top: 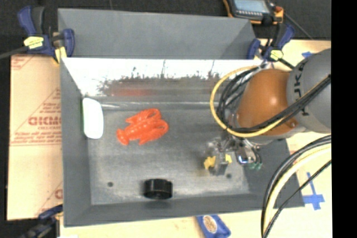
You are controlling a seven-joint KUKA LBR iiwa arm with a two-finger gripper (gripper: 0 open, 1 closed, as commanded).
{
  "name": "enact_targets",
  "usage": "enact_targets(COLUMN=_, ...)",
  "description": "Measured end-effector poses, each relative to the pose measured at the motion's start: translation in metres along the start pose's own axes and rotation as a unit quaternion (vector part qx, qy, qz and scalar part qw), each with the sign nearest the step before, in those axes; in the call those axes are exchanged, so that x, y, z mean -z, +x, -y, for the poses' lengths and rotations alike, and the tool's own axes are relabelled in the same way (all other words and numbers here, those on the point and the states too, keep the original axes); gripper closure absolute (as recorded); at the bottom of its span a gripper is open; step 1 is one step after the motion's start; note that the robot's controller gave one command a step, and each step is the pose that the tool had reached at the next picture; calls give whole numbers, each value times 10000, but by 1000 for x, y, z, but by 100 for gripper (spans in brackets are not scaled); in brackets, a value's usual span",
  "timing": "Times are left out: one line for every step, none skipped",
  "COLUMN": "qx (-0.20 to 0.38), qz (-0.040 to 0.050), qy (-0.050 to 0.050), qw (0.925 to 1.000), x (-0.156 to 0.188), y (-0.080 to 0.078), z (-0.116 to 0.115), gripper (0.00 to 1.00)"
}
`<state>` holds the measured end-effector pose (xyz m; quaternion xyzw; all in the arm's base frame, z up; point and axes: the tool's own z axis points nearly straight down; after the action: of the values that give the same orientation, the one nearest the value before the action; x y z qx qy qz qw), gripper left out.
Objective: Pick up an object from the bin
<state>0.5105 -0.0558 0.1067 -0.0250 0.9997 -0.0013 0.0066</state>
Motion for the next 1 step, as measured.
enact_targets(qx=-88, qz=-59, qy=-14, qw=9999, x=-27, y=-37, z=-2, gripper=100)
